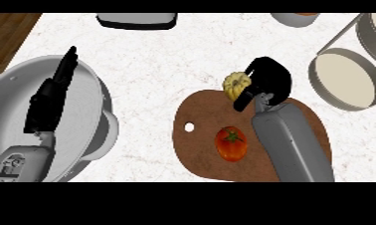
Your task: Pick the squash from the cutting board and place it in the tiered basket
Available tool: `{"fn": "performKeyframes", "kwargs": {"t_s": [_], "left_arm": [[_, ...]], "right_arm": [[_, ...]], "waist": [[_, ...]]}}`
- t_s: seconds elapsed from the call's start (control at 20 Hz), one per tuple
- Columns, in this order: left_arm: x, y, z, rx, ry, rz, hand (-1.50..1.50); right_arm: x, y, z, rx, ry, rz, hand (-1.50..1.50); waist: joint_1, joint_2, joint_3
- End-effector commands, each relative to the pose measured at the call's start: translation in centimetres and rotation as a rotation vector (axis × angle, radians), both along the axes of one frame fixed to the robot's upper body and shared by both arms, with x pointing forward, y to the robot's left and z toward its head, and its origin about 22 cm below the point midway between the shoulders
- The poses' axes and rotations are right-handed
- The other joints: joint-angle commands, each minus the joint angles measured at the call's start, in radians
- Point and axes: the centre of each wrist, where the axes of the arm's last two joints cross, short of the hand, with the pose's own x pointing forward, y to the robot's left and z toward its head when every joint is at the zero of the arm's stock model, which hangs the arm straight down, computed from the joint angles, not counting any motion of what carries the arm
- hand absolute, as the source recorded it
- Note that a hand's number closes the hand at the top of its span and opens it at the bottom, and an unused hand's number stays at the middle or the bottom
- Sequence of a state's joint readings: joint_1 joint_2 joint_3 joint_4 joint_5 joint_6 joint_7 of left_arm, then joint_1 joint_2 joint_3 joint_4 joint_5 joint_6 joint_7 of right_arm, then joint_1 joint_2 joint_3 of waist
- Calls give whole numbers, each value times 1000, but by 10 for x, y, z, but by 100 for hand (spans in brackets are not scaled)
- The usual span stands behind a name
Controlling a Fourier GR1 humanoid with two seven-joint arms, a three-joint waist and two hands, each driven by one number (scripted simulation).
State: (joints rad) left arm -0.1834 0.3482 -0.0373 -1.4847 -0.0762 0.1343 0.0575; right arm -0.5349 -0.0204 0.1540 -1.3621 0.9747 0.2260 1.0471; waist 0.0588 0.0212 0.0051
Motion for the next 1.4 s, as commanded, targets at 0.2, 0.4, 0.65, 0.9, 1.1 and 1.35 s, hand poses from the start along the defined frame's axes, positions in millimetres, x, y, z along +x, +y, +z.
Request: {"fn": "performKeyframes", "kwargs": {"t_s": [0.2,0.4,0.65,0.9,1.1,1.35], "left_arm": [[6,-15,-1,-5,23,-29,0],[9,-18,-4,-6,21,-19,0],[10,-9,1,15,23,-2,0],[3,8,0,12,46,25,0],[12,-10,-4,9,52,13,0],[-15,-15,-17,-13,64,19,0]], "right_arm": [[48,6,71,149,-408,-398,150],[63,15,104,-13,-622,-454,150],[79,27,155,-100,-753,-519,150],[99,17,185,-302,-696,-586,150],[109,15,208,-269,-650,-564,150],[118,-15,208,-184,-718,-545,150]], "waist": [[32,9,-5],[23,6,-9],[11,-2,-8],[-3,-10,-8],[-22,-8,-6],[-22,-14,-5]]}}
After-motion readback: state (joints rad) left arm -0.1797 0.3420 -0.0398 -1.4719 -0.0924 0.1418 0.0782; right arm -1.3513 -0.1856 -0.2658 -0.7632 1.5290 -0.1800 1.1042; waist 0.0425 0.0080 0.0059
